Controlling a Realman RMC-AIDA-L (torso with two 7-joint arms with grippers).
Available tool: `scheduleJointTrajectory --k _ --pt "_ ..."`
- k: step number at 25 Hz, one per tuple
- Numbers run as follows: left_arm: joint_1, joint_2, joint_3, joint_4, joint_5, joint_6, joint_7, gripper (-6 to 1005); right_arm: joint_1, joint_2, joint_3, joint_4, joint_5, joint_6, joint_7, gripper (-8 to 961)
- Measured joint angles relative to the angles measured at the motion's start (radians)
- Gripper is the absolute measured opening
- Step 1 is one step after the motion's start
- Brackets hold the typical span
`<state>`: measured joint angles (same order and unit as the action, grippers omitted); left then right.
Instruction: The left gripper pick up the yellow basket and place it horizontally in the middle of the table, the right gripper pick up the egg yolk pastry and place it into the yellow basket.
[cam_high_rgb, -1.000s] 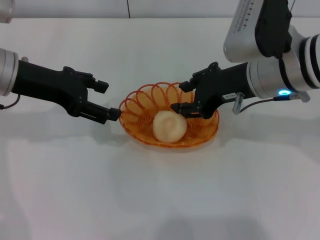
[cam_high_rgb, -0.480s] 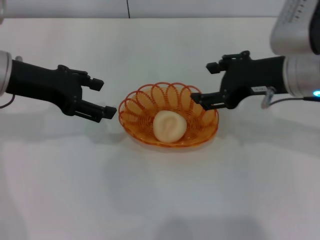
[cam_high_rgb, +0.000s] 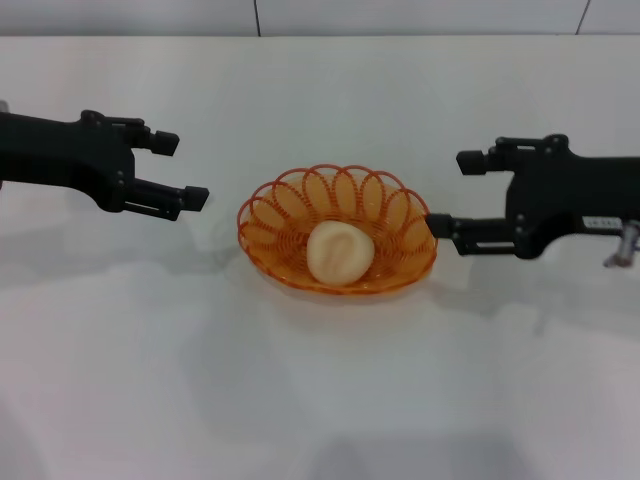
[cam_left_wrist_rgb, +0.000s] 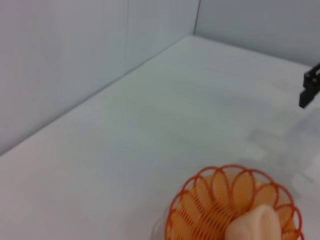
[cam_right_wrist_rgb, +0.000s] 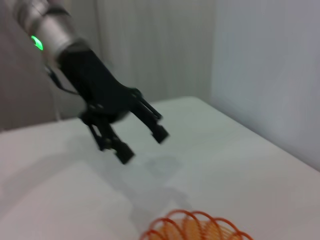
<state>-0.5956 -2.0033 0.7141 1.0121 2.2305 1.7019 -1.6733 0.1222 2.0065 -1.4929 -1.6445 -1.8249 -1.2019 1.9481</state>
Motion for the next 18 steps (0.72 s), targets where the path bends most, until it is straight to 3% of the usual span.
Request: scheduleJointTrajectory --k 9,18 --pt "-0.007 -0.021 0.020 -0.003 -0.075 0.080 0.081 887 -0.008 0.000 0.035 -0.003 -0.001 -0.078 -0.014 746" --pt "-0.007 -0.024 0.094 0.000 -0.079 0.109 0.090 887 -0.005 0.000 0.060 -0.002 -0.044 -0.110 0.002 744"
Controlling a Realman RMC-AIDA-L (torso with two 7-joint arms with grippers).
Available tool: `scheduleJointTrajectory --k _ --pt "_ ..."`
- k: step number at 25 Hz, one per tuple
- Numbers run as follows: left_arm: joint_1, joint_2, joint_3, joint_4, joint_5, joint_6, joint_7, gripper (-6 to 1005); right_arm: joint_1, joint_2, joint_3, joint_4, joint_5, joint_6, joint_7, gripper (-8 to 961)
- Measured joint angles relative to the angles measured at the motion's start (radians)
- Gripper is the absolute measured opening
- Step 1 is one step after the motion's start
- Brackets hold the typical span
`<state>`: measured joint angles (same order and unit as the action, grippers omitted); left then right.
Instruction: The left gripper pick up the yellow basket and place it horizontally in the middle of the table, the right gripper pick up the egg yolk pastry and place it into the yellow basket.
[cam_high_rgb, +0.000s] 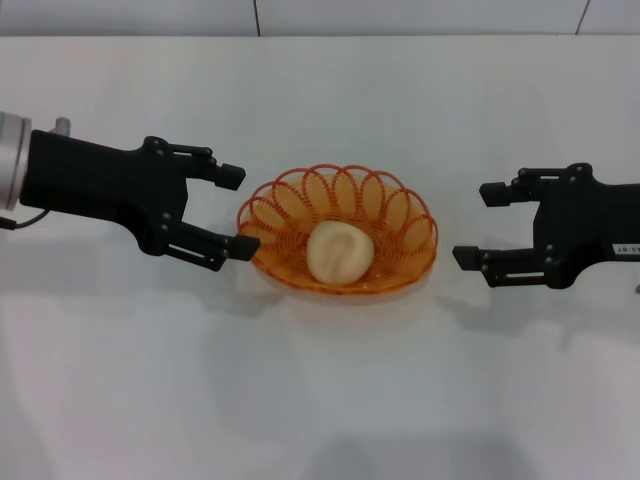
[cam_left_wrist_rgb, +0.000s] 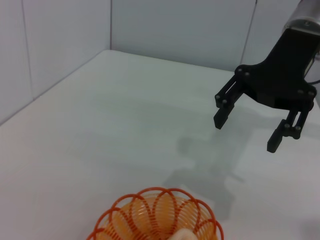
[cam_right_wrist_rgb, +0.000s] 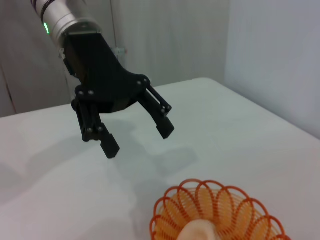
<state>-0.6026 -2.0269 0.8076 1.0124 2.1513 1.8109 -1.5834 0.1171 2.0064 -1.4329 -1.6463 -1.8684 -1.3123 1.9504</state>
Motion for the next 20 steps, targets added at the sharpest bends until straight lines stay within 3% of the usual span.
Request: scheduleJointTrajectory --k 20 --pt "-0.002 0.001 0.002 0.003 -0.004 0.022 0.001 887 0.000 0.000 0.003 -0.009 -0.012 -0.030 0.000 744"
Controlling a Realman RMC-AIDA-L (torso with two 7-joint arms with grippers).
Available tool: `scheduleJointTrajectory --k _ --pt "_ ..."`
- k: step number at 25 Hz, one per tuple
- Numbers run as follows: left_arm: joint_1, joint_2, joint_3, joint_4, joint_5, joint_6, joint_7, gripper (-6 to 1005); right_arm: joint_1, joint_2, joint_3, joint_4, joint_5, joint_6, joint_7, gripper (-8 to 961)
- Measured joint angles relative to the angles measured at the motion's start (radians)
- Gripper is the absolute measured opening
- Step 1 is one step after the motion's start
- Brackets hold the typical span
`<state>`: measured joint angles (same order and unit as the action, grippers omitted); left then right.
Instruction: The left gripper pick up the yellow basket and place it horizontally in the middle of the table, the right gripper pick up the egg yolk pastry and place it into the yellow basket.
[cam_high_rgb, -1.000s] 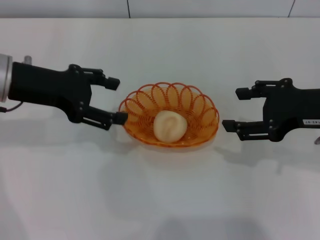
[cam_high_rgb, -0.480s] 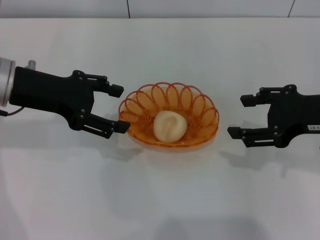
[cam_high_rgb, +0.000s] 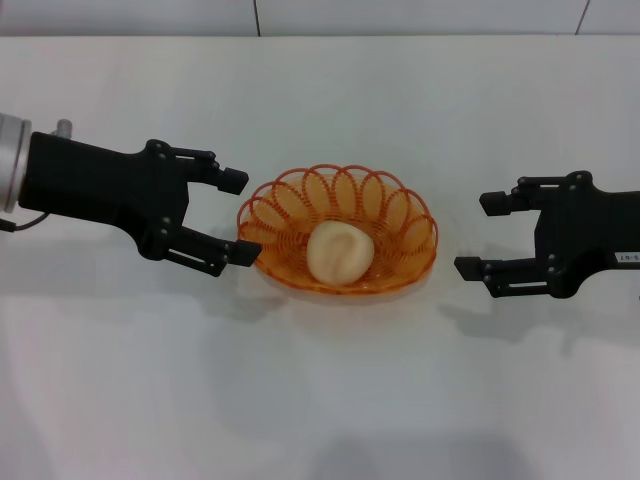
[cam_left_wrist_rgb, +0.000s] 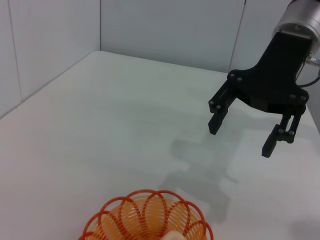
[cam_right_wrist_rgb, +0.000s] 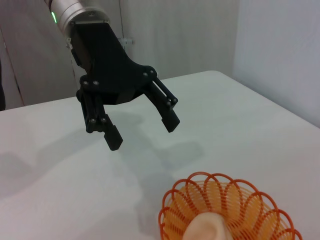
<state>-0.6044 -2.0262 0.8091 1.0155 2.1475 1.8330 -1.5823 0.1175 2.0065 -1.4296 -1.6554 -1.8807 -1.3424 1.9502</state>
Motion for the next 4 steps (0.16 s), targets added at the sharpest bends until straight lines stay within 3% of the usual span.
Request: scheduleJointTrajectory --k 4 --pt "0.000 0.000 0.000 0.000 0.000 0.000 -0.001 887 0.000 0.000 0.000 0.000 0.000 0.000 0.000 744"
